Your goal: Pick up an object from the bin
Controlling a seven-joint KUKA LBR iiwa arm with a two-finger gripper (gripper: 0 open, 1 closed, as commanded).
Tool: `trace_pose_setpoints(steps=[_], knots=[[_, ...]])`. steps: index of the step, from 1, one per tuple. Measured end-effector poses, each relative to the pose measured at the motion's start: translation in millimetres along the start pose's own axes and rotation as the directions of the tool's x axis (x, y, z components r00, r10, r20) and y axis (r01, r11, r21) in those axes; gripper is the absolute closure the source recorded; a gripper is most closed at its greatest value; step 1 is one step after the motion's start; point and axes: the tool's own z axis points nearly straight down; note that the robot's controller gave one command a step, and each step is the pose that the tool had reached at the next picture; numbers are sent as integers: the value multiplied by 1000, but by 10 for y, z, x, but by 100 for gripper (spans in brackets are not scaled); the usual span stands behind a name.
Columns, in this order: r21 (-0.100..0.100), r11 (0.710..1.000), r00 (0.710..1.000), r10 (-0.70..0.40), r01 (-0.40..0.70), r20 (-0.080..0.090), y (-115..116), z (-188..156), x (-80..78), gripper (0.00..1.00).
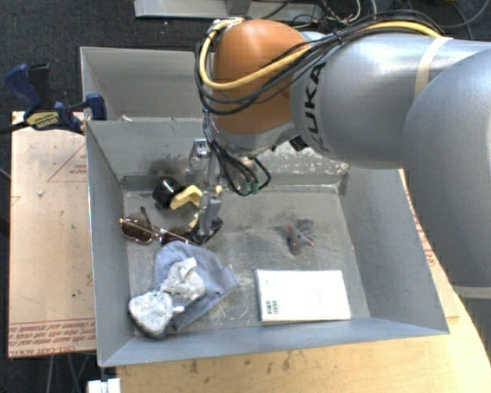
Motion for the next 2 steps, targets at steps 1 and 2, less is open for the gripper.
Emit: trace_pose_setpoints(steps=[1,2], knots=[[2,1000,1000,-7,7,-7,-269,262,119,0],[1,980,980,-200,200,1,-240,380,24,0]])
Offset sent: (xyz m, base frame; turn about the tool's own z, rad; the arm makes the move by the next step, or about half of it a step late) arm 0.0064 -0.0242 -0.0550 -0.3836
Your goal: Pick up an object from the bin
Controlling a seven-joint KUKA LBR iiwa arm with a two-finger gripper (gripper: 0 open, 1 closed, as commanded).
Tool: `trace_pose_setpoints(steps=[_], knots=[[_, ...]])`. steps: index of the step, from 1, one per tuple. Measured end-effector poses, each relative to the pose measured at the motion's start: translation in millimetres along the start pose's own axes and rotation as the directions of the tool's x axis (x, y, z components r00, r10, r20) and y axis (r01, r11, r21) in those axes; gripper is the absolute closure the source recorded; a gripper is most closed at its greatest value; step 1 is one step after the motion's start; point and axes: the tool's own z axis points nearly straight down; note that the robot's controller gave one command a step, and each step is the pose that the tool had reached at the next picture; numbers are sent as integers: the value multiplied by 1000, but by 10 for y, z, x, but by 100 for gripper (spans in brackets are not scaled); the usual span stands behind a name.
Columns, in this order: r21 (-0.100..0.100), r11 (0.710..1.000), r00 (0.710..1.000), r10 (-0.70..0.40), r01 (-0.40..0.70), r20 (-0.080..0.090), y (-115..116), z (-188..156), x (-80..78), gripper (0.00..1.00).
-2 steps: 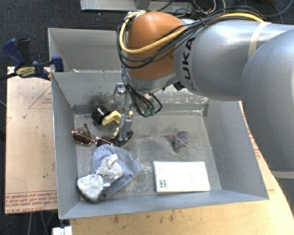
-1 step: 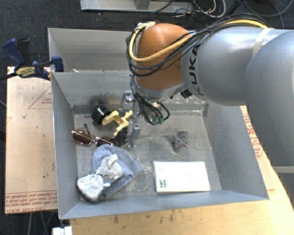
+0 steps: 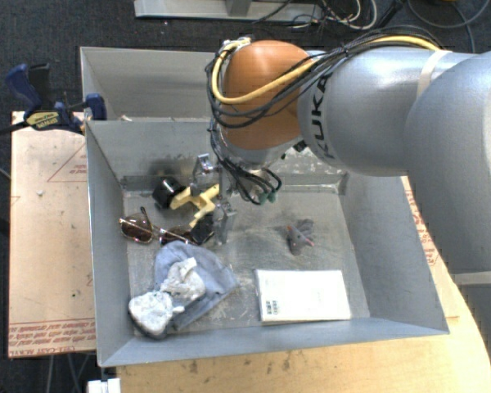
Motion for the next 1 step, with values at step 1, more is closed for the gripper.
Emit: trace_pose_setpoints(steps=[1], knots=[[-2,995,995,-98,98,-2,44,496,13,0]])
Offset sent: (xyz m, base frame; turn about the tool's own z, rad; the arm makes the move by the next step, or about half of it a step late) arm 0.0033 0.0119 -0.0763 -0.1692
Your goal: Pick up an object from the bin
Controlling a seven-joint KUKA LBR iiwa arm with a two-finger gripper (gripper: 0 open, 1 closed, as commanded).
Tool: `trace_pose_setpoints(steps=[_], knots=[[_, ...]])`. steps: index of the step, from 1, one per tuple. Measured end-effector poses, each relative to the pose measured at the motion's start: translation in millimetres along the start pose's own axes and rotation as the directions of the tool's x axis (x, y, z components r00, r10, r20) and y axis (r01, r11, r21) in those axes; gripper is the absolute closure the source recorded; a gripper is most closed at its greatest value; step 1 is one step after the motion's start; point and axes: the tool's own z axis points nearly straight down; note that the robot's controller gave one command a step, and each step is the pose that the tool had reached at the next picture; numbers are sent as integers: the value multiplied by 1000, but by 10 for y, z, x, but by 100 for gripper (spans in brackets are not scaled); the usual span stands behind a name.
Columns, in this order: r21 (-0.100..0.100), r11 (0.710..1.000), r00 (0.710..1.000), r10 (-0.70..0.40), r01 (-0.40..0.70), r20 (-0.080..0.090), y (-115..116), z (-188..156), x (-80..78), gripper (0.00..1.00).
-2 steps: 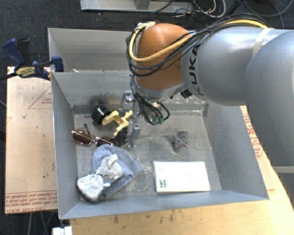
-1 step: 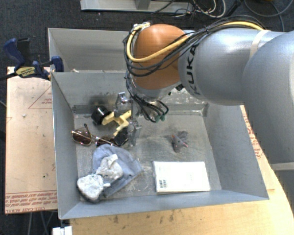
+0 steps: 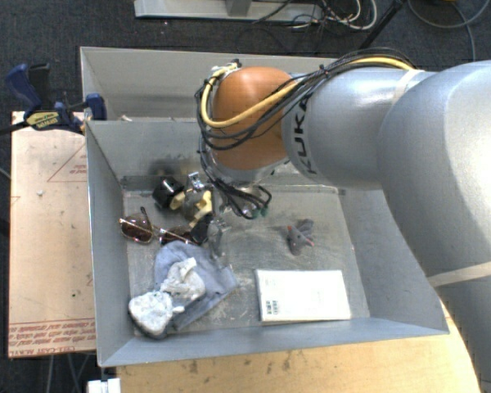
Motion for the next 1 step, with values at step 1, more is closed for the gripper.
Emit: trace_pose_setpoints(steps=[1], knots=[[-5,997,997,-71,71,-8,76,174,-113,100]])
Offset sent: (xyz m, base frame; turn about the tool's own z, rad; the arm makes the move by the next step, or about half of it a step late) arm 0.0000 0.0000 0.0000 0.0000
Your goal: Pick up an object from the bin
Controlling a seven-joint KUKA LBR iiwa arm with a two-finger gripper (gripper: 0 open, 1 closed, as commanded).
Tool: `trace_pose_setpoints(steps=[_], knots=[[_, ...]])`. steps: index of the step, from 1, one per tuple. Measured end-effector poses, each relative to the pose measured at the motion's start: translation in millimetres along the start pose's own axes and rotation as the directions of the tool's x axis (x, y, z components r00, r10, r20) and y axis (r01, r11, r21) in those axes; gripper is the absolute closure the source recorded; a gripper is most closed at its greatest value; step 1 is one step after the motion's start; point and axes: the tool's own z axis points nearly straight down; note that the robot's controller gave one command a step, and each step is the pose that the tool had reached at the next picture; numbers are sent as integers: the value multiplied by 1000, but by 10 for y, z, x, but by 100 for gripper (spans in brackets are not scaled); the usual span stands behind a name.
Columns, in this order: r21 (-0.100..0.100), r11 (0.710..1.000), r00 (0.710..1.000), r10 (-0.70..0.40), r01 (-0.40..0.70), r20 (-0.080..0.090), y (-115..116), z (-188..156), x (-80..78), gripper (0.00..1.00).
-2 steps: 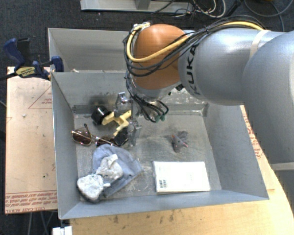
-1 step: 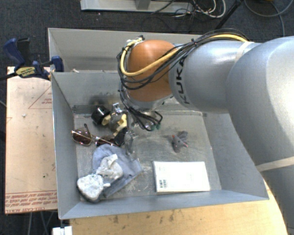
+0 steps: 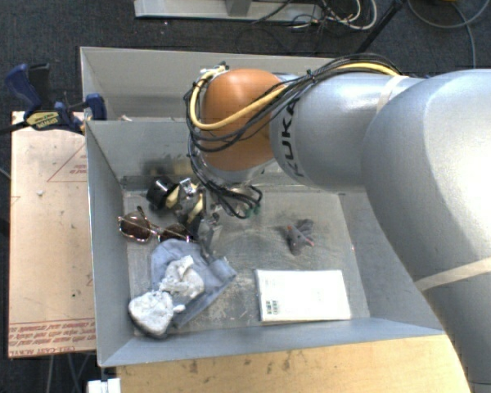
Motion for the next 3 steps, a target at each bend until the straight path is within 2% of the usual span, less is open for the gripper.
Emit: trace_pose_setpoints(steps=[3], knots=[[1,1000,1000,-1,1,2,7,-111,17,100]])
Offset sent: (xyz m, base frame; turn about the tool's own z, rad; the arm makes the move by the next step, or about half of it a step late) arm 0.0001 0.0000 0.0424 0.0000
